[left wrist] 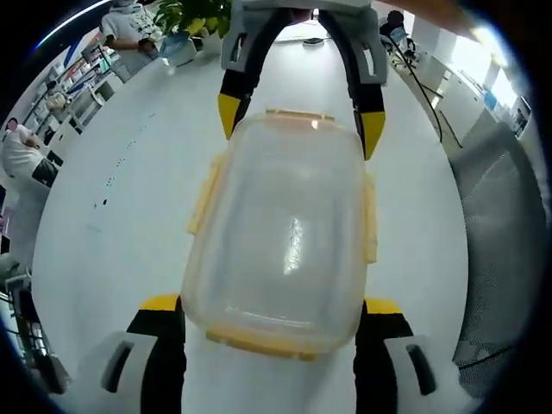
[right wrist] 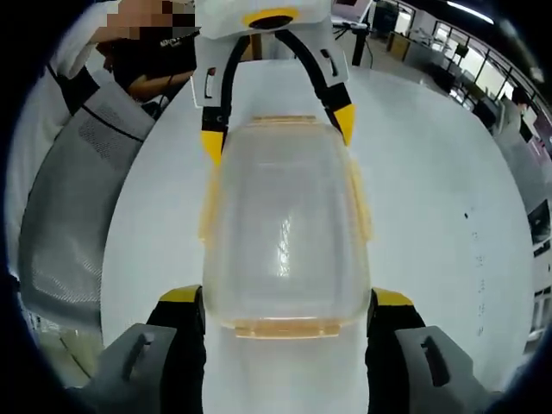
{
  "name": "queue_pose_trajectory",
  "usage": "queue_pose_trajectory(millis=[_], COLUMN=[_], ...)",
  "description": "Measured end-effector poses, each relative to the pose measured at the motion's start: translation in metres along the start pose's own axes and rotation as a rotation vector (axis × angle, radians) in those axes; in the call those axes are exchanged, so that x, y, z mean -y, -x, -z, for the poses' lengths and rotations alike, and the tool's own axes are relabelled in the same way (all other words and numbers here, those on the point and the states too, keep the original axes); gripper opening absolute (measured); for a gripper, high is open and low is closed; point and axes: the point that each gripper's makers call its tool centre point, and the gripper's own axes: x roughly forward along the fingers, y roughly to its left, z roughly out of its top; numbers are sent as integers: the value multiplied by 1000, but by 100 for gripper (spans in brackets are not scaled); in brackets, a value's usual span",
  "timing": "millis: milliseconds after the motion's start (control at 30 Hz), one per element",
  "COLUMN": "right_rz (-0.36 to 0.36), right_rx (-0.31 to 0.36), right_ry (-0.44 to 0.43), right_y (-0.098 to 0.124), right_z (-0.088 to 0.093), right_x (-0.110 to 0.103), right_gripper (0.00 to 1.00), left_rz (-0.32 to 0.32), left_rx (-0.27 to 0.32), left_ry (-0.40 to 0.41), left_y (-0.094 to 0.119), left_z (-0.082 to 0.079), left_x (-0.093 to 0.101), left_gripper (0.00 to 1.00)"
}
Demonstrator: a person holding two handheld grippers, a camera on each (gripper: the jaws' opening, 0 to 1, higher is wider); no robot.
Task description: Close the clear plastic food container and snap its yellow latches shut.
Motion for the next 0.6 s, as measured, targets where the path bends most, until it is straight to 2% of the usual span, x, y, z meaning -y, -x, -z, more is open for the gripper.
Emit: queue_pose_trajectory(millis=[67,600], right_rz=[1,5], right_rx=[0,-5], right_ry=[-1,1], right_y=[1,1], right_z=[1,4], right_x=[6,8], right_gripper=[73,74], left_rz=[-2,-9], left_rx=[-1,-6], left_ry=[-1,0], left_y=[-1,-5], left_z=[-1,-5], left_x=[-2,-13], left_gripper=[79,79])
